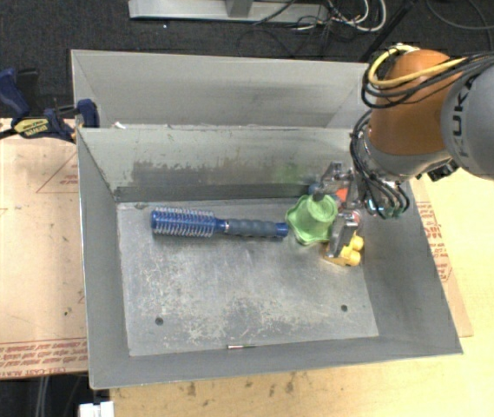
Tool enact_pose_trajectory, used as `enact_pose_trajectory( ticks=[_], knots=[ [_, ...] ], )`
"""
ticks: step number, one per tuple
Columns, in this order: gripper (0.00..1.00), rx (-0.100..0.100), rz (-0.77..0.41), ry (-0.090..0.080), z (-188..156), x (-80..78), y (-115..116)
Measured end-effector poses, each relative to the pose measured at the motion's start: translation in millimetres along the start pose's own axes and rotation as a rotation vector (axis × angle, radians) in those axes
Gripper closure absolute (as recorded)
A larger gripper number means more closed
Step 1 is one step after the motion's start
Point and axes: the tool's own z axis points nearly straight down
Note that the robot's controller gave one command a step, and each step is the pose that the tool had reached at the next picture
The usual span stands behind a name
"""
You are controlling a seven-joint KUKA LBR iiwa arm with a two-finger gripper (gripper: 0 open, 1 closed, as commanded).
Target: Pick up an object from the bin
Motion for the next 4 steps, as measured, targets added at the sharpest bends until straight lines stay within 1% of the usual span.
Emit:
enact_pose_trajectory(
  ticks=[1,2,3,4],
  knots=[
    [0.0,0.001,-0.108,-0.006,24.0,-11.1,18.8],
    [0.0,-0.003,-0.255,-0.004,22.5,-11.6,104.4],
    [0.0,-0.003,-0.243,-0.005,30.5,-20.2,156.4],
    [0.0,0.0,-0.189,-0.009,72.7,-29.8,191.1]
  ],
)
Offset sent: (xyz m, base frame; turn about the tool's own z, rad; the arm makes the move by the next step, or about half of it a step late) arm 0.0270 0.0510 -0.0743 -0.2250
